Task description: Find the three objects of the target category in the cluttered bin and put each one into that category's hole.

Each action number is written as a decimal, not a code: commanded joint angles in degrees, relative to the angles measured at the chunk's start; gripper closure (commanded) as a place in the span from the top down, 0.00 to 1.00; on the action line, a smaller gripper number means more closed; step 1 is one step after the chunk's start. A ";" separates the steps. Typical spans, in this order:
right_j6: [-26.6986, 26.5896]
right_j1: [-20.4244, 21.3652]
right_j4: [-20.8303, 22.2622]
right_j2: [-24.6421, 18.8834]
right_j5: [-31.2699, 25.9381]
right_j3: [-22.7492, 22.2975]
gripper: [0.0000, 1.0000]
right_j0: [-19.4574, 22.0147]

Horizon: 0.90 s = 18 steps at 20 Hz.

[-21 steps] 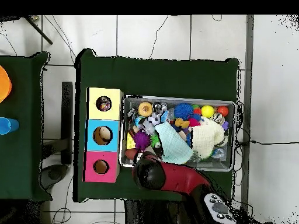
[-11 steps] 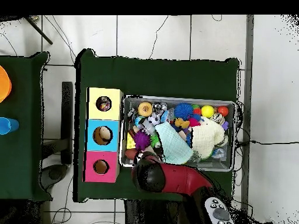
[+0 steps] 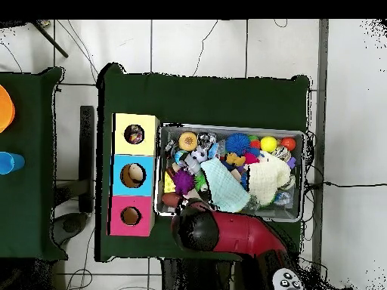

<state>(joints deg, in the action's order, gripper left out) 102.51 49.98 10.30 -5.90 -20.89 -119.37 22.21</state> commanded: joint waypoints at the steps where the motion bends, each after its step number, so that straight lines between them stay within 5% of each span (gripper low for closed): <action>1: -5.59 2.30 3.55 -5.24 -7.02 5.66 1.00 3.24; 18: -11.37 1.13 9.87 -12.11 -9.22 10.30 1.00 12.97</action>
<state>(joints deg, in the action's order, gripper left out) 102.51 52.25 16.12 -11.09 -22.98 -114.66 31.80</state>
